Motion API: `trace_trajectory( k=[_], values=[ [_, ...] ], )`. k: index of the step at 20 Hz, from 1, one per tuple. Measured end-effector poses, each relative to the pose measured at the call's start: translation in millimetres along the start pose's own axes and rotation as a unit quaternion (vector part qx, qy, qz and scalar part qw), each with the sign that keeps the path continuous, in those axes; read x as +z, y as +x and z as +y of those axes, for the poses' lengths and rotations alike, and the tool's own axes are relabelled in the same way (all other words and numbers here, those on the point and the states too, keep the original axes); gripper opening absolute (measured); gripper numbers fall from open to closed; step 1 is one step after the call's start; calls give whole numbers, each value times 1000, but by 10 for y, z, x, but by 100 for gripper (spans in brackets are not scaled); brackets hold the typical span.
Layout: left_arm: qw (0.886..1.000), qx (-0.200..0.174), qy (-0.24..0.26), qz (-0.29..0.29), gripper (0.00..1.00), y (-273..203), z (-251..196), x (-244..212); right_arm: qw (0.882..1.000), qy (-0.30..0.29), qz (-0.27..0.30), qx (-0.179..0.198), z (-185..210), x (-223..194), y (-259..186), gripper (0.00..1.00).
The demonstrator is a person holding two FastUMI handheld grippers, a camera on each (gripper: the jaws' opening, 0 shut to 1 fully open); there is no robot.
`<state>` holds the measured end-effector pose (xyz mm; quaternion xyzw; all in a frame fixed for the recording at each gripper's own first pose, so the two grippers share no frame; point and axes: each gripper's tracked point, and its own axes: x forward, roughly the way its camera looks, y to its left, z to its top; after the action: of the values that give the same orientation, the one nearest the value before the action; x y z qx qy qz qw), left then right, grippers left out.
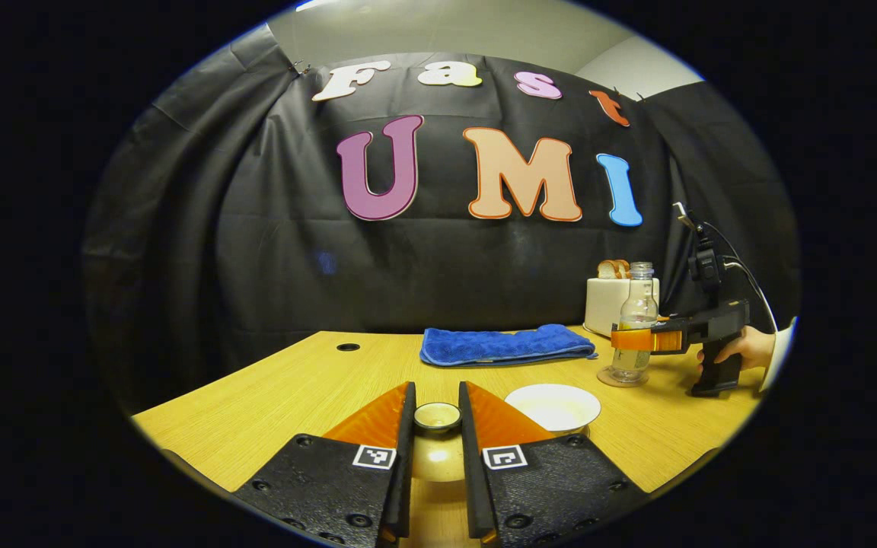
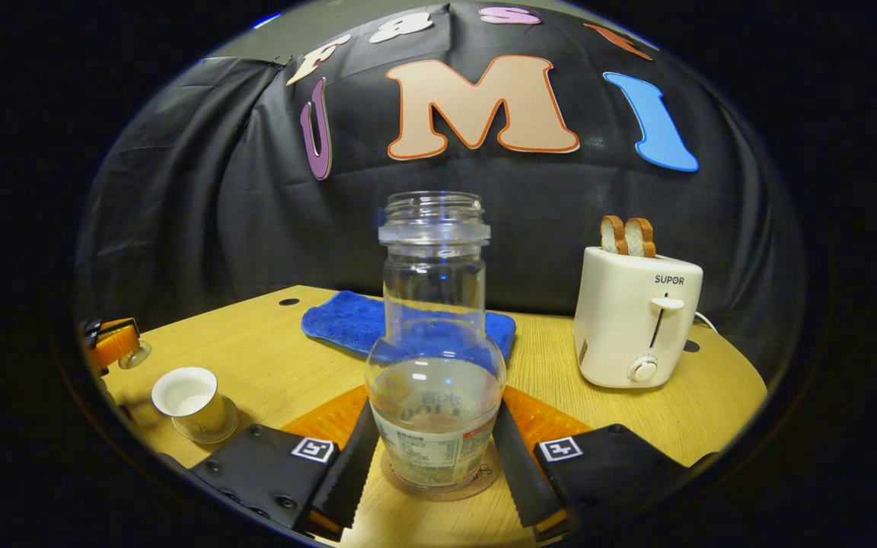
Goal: Open the teacup lid with one hand, grasp the water bottle and pour water into the teacup with the other hand; after pouring, place the water bottle on the coaster and then close the teacup lid.
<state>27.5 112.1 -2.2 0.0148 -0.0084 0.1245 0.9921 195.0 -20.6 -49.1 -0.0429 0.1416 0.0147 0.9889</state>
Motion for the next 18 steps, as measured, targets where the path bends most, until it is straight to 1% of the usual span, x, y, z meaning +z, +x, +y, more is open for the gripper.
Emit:
trace_trajectory(
  k=[4,6,7,15,18],
  values=[
    [1000,0,0,0,27,-2,5,-6,1000,7,3,0,-11,-24,-19,84],
    [1000,-1,0,1,27,0,3,-12,1000,12,3,2,-6,-43,-51,84],
    [1000,-3,-1,-1,27,3,-13,1,1000,13,1,2,-13,-50,-73,90],
    [1000,-23,-1,-2,27,94,-123,-9,1000,9,-16,-5,-54,-31,-301,90],
    [999,-45,-2,-1,27,171,-248,-18,1000,12,-19,-6,-70,-67,-421,90]
  ],
)
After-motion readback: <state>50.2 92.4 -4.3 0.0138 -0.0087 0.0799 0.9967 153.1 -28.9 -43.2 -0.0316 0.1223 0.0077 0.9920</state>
